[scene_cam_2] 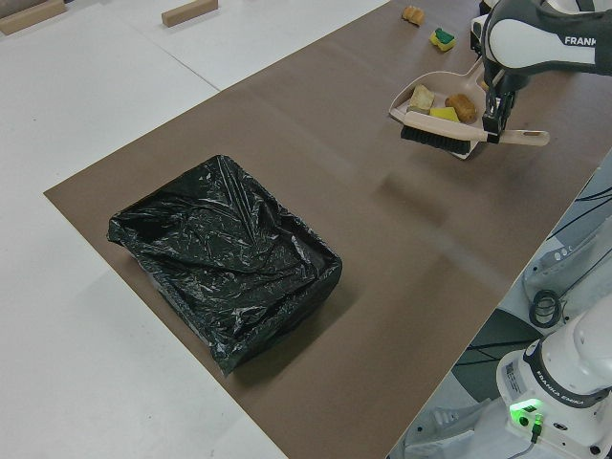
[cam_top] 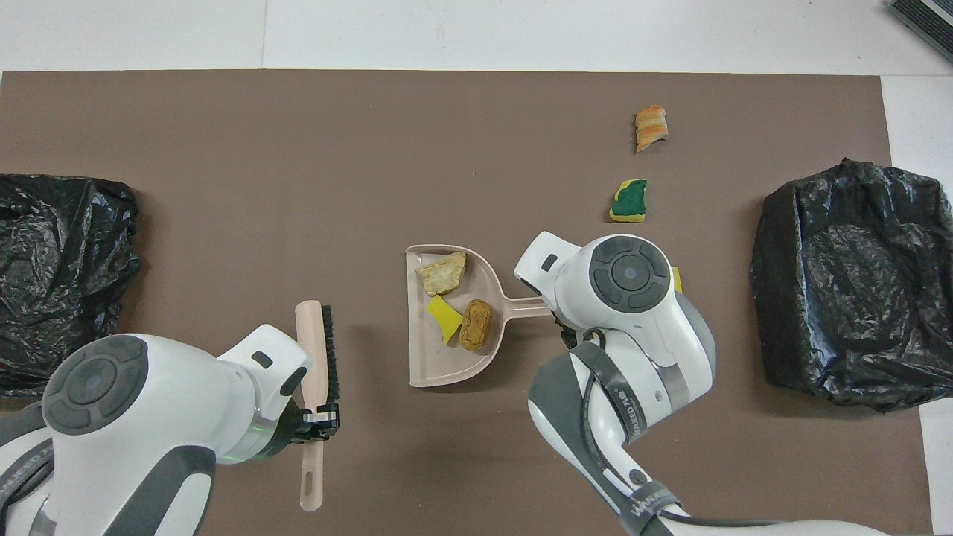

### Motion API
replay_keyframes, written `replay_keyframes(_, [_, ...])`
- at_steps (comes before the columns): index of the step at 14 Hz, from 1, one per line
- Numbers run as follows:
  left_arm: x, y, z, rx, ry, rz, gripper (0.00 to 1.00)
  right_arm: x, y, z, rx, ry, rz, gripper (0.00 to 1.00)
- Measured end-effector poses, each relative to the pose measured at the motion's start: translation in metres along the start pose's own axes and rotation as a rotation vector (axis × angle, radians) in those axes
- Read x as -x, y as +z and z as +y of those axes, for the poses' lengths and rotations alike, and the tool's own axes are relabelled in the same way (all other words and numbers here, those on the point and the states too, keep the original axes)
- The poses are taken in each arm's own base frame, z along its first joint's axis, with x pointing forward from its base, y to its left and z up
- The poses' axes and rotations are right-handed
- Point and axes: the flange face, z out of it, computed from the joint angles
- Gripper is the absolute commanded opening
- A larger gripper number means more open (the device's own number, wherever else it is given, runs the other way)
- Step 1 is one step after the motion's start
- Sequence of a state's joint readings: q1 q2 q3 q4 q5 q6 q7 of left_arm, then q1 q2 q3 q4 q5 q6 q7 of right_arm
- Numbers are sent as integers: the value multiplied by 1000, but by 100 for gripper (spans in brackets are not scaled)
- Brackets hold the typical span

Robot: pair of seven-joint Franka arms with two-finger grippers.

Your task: Sweep and dump trash in bin

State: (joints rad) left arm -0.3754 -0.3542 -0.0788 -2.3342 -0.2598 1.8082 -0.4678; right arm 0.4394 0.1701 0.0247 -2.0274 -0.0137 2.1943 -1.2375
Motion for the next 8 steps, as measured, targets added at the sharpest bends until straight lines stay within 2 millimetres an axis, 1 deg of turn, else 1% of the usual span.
replay_keyframes(2, [0, 0, 0, 0, 0, 0, 0, 2, 0, 1, 0, 4, -1, 39])
replay_keyframes(4, [0, 0, 0, 0, 0, 0, 0, 2, 0, 1, -1, 14, -1, 43])
replay_keyframes(8, [0, 0, 0, 0, 0, 0, 0, -3, 0, -2, -4, 31, -1, 44])
